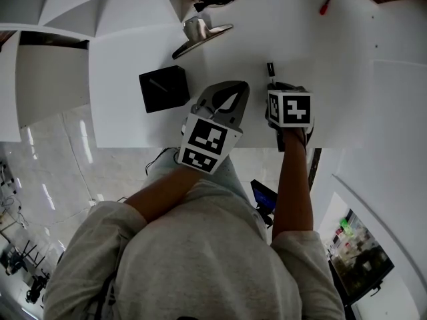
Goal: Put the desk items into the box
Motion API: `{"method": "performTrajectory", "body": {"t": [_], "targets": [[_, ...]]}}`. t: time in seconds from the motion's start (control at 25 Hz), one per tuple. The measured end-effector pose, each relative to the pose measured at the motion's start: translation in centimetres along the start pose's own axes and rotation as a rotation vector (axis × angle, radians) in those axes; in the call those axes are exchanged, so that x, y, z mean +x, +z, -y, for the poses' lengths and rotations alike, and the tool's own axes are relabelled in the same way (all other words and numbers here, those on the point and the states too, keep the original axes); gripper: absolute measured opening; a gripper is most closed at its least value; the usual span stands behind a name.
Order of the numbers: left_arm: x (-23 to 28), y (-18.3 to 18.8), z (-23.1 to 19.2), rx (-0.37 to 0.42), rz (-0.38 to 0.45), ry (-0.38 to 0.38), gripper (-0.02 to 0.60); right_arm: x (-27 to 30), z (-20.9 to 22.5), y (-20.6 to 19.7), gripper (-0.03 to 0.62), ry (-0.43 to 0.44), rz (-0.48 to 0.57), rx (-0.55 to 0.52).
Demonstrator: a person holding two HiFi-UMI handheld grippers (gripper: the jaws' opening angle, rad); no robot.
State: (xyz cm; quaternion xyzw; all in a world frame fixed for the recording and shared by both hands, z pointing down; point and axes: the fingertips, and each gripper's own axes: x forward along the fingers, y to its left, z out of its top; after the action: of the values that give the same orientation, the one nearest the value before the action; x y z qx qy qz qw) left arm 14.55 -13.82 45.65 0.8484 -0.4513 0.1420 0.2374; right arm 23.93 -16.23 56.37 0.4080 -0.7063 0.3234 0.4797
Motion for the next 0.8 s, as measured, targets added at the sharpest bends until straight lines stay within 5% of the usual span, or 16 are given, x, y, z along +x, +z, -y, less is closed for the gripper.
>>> {"method": "performTrajectory", "body": {"t": [0.36, 0.8], "targets": [[-1.6, 0.6, 0.8, 0.031, -0.004, -0.031, 0.009, -2.8, -1.8, 1.0, 0.074, -0.027, 0.142, 0.034], [-3.6, 3.2, 1.4, 0.083, 0.034, -0.054, 0.009, -8.6, -2.2, 2.2, 0.074, -0.16, 0.422, 0.105]]}}
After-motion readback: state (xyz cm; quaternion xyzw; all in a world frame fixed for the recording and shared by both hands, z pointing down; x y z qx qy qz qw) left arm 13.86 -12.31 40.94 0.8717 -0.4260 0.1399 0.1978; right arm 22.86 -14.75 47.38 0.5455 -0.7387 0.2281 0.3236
